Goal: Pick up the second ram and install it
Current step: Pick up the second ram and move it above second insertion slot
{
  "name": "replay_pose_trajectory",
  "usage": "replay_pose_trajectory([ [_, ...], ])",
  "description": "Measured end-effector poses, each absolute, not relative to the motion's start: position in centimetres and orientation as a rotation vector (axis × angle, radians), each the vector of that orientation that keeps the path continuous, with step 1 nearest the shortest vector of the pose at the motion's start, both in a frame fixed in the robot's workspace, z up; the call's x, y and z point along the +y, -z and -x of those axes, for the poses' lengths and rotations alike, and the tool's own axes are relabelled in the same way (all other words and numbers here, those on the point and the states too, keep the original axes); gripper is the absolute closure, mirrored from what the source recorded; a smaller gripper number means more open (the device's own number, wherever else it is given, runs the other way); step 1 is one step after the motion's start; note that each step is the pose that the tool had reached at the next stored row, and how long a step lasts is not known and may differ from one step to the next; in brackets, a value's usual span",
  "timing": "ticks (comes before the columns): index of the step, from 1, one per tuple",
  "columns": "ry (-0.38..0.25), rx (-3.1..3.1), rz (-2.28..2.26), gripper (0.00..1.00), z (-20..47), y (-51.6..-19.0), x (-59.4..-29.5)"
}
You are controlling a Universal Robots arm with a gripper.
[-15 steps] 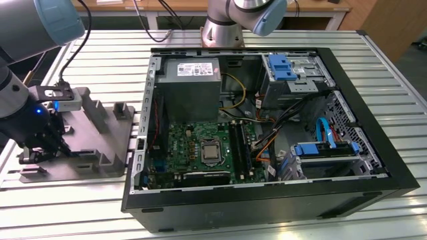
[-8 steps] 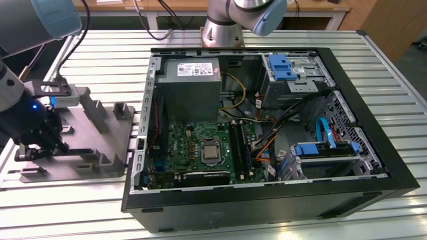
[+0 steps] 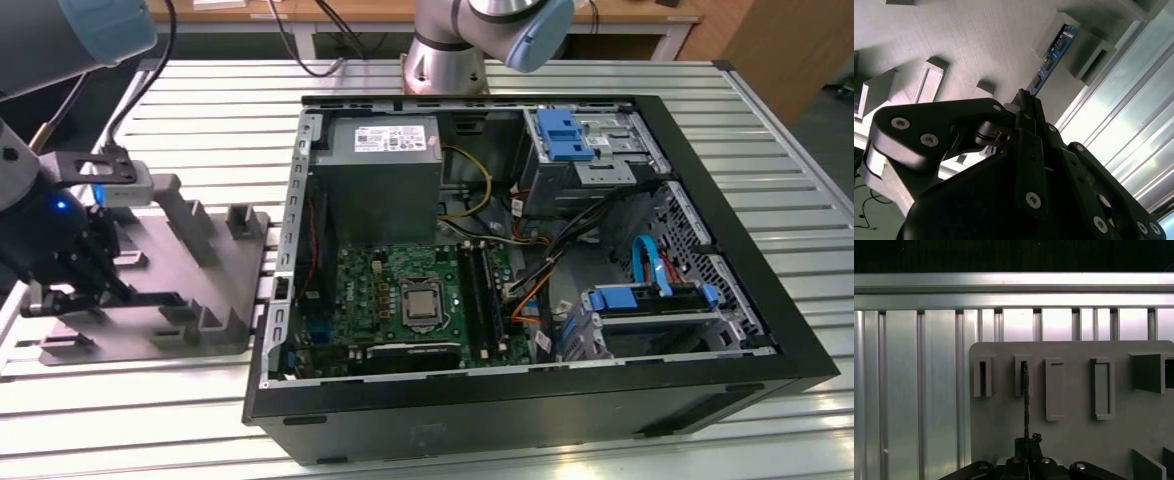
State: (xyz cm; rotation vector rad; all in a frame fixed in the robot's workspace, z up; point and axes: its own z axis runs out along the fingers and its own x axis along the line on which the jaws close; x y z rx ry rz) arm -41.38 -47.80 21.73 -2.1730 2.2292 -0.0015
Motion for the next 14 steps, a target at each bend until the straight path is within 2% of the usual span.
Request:
replay_pose_trajectory([
  [14, 0.001, 2.229, 2.173, 0.86, 41.4, -22.9, -47.8],
])
